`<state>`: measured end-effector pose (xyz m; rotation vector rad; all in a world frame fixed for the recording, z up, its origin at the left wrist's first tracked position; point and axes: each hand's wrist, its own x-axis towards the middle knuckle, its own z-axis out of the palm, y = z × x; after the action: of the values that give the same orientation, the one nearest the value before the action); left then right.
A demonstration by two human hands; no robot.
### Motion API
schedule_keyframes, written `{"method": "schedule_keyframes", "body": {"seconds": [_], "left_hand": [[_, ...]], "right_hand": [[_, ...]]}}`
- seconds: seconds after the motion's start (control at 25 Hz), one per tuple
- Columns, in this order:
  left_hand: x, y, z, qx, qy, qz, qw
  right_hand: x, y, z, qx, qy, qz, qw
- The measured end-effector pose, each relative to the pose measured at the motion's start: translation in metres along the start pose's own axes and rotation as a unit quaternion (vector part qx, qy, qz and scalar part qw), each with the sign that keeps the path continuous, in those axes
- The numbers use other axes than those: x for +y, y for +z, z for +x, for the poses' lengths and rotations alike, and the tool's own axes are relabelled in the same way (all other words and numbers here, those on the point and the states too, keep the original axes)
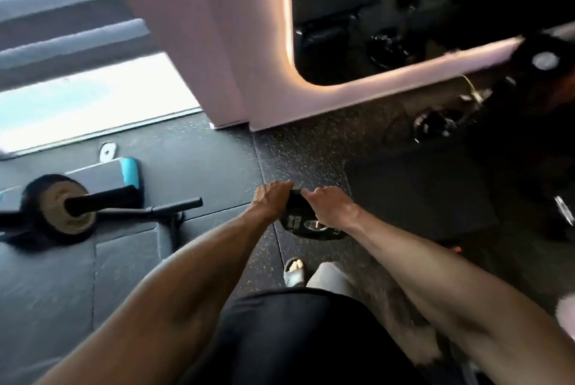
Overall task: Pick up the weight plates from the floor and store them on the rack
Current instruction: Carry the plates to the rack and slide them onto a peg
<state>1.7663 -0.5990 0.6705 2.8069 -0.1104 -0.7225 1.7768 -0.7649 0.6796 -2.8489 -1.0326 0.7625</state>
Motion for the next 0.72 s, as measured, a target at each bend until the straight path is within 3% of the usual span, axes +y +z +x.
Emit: {"method": "schedule_keyframes", "body": {"seconds": [0.2,0.52,0.72], "left_hand": [[-0.090,-0.039,-0.012,0.098,-0.190,-0.157,0.964],[-0.140,-0.098,-0.074,0.272,-0.429,-0.255,0.823],[-0.138,-0.110,-0.127,0.359,-0.487,-0.319,0.729]], "right_hand": [[-0.041,-0.072,0.120,-0.039,-0.197,-0.069,0.977],[-0.156,-0.163,0.200,-0.065,-0.485,-0.168,0.856],[-0.205,-0.216,0.191,-0.058,-0.611,-0.156,0.774]]}}
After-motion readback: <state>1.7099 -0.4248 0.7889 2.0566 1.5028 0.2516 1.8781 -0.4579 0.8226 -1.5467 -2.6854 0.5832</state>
